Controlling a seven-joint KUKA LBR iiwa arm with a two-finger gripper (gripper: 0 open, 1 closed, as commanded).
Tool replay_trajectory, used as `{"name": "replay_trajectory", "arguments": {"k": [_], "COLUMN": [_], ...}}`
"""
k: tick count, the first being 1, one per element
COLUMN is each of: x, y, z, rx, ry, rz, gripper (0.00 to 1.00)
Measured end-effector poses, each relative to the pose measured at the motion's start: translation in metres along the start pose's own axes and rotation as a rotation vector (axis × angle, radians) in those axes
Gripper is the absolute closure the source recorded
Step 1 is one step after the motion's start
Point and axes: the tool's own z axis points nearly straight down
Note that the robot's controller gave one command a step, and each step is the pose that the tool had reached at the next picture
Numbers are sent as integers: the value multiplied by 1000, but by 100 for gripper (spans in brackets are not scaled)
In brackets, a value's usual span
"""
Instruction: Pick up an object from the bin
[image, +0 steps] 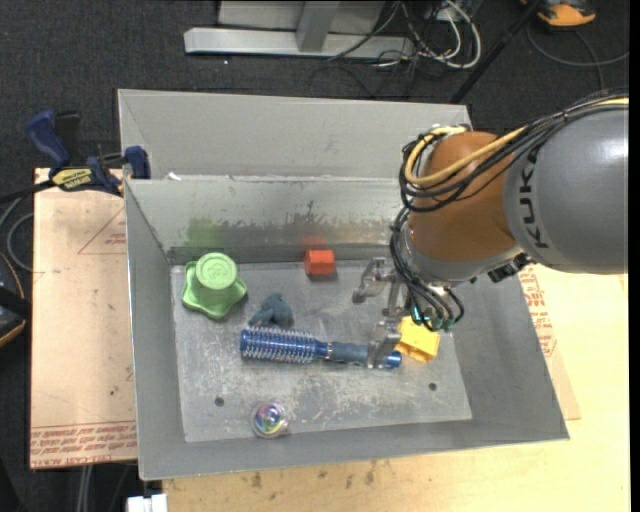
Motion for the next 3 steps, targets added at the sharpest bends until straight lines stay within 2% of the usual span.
{"name": "replay_trajectory", "arguments": {"k": [1,2,3], "x": [41,39,29], "y": [18,19,39], "z": [77,75,-98], "rx": [3,2,2], "ry": [-20,-27,-18], "rz": [-335,-335,-316], "gripper": [0,100,100]}}
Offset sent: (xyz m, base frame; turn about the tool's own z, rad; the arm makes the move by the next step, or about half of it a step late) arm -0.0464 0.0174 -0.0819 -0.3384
